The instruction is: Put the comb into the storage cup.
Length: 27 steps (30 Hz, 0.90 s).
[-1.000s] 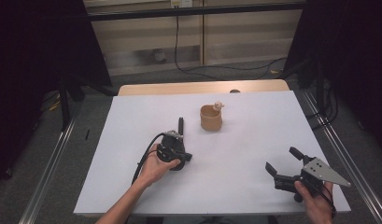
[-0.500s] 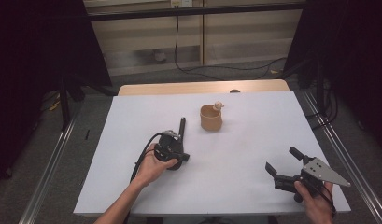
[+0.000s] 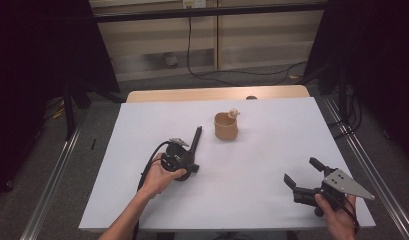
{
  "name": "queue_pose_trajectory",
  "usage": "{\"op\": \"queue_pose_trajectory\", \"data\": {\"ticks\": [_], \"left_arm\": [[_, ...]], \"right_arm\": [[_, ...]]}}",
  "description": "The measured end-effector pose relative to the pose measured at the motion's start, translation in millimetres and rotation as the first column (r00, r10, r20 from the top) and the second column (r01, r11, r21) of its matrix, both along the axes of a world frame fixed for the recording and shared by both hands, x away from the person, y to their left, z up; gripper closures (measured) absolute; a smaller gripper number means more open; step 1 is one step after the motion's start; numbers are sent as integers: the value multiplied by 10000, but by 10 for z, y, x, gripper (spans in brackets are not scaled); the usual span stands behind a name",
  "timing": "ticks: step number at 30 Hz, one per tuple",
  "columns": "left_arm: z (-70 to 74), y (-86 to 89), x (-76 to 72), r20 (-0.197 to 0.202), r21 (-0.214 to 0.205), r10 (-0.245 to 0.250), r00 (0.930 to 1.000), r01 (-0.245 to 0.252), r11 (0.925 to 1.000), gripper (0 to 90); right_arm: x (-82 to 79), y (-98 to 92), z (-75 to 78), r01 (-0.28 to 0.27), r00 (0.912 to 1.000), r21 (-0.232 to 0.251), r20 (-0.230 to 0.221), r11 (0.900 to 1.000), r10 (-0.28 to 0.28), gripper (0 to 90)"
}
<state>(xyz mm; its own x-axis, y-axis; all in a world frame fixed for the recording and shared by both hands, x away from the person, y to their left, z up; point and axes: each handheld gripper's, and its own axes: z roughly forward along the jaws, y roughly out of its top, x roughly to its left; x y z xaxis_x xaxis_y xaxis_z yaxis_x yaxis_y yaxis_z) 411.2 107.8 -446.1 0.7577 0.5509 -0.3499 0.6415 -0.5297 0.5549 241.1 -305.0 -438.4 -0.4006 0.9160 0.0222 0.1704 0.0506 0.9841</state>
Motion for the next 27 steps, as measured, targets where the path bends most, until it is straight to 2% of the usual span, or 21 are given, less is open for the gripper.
{"op": "queue_pose_trajectory", "data": {"ticks": [19, 23, 27], "left_arm": [[12, 66, 18, -125, 85, 105, 9999, -104, 9999, 900], [28, 101, 25, -24, 281, 133, 9999, -132, 9995, 900], [26, 124, 37, -140, 251, 204, 9997, -200, 9995, 900]], "right_arm": [[-7, 3, 2, -59, 10000, 4, 64, 10000, 59, 0], [-7, -2, 2, -34, 10000, 19, 38, 10000, 34, 0], [-3, 1, 0, -27, 10000, 14, 46, 10000, 27, 0]]}}
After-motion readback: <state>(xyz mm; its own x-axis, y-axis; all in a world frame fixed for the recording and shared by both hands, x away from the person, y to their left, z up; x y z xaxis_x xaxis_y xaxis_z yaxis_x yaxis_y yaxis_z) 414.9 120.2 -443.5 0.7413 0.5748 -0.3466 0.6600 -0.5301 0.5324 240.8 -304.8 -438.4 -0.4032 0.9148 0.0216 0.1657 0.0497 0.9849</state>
